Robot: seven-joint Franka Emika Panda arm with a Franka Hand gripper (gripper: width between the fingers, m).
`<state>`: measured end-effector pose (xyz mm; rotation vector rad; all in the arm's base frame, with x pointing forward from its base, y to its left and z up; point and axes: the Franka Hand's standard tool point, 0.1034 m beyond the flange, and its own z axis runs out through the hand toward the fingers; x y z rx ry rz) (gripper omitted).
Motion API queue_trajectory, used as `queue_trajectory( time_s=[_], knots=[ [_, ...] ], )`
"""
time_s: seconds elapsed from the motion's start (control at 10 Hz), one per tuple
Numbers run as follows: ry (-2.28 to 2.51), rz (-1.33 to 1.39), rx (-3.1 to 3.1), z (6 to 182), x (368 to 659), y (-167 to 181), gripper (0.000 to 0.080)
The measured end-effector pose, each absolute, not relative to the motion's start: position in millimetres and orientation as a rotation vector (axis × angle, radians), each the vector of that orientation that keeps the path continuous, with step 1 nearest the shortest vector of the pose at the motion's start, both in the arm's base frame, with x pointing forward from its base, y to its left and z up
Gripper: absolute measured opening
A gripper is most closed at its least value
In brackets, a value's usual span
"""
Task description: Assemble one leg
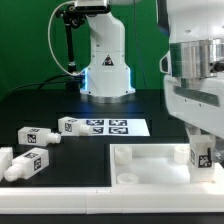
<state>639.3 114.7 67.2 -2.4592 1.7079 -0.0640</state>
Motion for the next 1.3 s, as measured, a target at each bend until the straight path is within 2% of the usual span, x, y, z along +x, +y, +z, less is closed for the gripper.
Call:
queue_trajectory(
  time_s=[0.1, 0.2, 0.3, 0.5, 0.9, 1.0, 1.2, 1.3],
  knots=[
    [1.436, -0.099, -2.627, 66.1, 639.9, 110.7, 0.0570],
    [1.229, -0.109, -2.739, 66.3, 639.0, 112.1, 0.0570],
    [1.048, -0.120, -2.821, 65.4, 638.0, 112.8, 0.0636],
    [0.955, -0.128, -2.858, 65.4, 638.3, 111.1, 0.0645],
    [0.352, -0.219, -3.034, 68.6, 644.8, 106.0, 0.0649],
    [0.433, -0.213, -3.020, 68.3, 644.5, 106.1, 0.0649],
    [0.455, -0.213, -3.016, 68.4, 644.6, 105.7, 0.0398],
    [0.573, -0.207, -2.990, 68.3, 644.6, 105.9, 0.0398]
  ],
)
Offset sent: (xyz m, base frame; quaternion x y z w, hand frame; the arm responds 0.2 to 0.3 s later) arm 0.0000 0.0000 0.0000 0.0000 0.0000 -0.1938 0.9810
